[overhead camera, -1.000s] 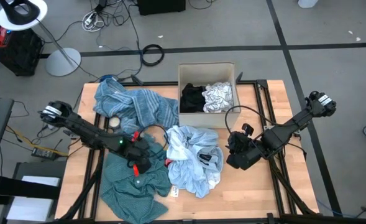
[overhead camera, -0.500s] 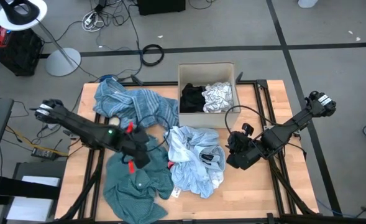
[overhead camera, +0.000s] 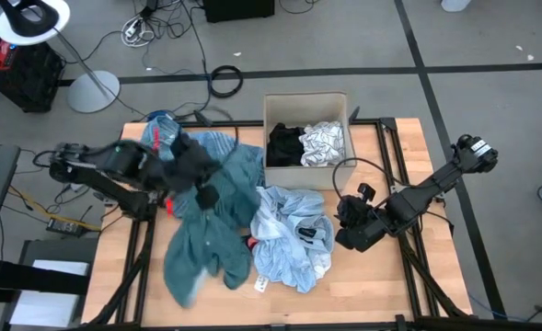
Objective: Sort clothes
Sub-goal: Put the green polo shirt into the gray laundry bin
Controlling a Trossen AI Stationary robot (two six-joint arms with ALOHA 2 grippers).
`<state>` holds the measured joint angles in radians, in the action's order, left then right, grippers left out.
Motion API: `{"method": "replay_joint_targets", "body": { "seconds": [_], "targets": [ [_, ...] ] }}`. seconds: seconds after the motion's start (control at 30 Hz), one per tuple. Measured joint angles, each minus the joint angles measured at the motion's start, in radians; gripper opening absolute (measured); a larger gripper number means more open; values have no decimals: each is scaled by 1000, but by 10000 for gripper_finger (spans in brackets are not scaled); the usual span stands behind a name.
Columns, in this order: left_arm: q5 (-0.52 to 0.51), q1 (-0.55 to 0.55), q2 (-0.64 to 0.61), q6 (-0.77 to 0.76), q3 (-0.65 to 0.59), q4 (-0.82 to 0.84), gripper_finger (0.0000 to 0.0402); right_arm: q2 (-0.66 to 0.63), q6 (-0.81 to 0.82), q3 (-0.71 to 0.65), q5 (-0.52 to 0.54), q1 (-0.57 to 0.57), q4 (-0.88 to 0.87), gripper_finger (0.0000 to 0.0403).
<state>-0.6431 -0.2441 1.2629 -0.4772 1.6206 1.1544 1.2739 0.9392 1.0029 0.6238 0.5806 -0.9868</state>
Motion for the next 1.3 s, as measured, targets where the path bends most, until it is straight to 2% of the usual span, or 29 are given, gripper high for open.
{"method": "replay_joint_targets", "body": {
  "seconds": [0.17,0.3,0.47,0.57,0.83,0.93,1.07,1.3],
  "targets": [
    [34,111,0,173,51,-143,0,-10,-1,-99,0,0,96,116],
    [173,212,16,306,54,-308,0,-67,-5,-179,-15,0,211,112],
    [370,349,72,382,54,-480,0,-191,-59,-298,-26,2,395,98],
    [461,423,133,398,93,-545,0,-259,-69,-355,-26,2,451,85],
    [555,562,398,480,334,-764,0,-333,-82,-421,-26,-4,492,62],
    [634,601,517,489,455,-769,0,-336,-107,-420,-26,-11,504,61],
    [678,631,641,473,571,-714,0,-334,-130,-420,-27,-21,500,61],
    [683,644,747,478,597,-540,9,-335,-134,-420,-49,-25,501,61]
  ]
}}
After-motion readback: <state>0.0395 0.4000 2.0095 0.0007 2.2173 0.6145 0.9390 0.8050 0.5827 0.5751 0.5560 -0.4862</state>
